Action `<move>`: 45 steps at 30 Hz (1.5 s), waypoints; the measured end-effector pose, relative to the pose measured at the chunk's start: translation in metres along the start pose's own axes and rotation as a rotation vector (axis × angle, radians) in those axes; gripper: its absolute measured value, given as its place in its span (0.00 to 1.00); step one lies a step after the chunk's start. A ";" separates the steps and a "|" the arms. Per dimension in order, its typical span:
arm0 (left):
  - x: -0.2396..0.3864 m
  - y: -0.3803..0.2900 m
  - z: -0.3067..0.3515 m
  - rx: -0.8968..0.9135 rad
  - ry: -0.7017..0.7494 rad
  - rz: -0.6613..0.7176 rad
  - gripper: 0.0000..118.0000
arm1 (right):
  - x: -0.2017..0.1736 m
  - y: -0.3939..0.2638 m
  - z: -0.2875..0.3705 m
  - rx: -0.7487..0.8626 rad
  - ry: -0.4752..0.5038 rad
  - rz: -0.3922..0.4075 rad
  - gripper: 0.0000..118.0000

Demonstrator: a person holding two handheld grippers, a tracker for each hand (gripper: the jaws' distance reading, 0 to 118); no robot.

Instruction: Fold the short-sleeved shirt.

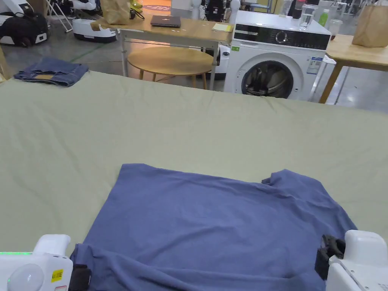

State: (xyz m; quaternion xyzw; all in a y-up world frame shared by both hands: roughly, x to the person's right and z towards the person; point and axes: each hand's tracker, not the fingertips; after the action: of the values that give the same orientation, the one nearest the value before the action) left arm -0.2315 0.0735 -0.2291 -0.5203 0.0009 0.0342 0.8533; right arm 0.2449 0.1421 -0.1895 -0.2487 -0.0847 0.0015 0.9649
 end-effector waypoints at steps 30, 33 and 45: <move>-0.015 -0.003 0.050 0.132 -0.161 0.005 0.02 | 0.107 -0.043 0.006 -0.390 0.042 -0.113 0.05; -0.014 0.008 0.067 0.196 -0.186 0.004 0.02 | 0.107 -0.021 0.012 -0.345 0.051 -0.105 0.05; -0.011 0.113 0.049 0.288 -0.220 0.027 0.01 | 0.099 0.062 -0.072 -0.288 0.042 -0.085 0.05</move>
State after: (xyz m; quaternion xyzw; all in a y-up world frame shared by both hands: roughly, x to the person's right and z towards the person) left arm -0.2510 0.1676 -0.3065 -0.3858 -0.0805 0.1020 0.9134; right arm 0.3568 0.1664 -0.2658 -0.3809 -0.0744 -0.0569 0.9199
